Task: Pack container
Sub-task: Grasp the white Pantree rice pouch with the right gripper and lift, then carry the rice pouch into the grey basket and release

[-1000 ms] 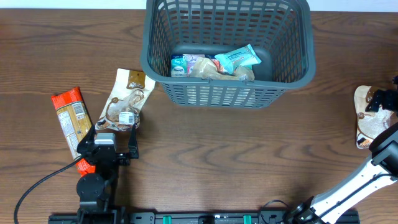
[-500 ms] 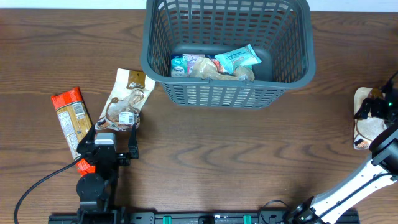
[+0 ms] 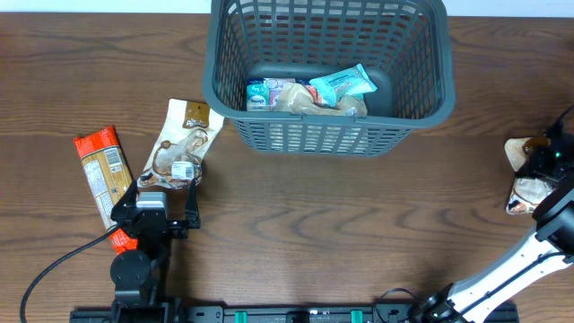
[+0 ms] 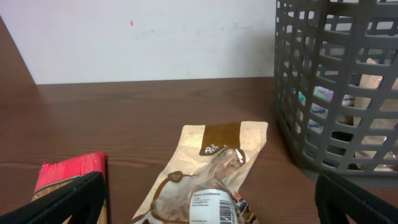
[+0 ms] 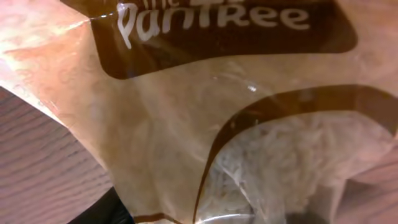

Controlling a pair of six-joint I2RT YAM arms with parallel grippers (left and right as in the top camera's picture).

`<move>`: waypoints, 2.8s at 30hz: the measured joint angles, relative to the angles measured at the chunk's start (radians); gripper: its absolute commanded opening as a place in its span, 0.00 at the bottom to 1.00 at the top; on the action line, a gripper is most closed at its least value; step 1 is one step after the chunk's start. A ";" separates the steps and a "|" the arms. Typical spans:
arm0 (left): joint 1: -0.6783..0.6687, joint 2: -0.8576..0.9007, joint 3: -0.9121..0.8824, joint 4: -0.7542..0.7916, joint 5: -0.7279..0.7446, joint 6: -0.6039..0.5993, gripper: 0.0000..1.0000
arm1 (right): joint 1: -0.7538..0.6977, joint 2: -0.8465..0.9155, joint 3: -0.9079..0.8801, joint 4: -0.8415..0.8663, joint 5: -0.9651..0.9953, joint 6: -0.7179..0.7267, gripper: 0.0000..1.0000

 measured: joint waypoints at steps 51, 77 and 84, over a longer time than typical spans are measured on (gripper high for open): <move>0.000 0.000 0.000 0.000 0.000 0.000 0.99 | 1.040 -0.473 0.428 -0.116 -0.164 -0.393 0.01; 0.000 0.000 0.000 0.000 0.000 0.000 0.99 | 0.969 -0.096 0.426 -0.114 -0.151 -0.657 0.99; 0.000 0.000 0.000 0.000 0.000 -0.004 0.99 | 0.968 -0.117 0.511 -0.081 -0.263 -0.575 0.99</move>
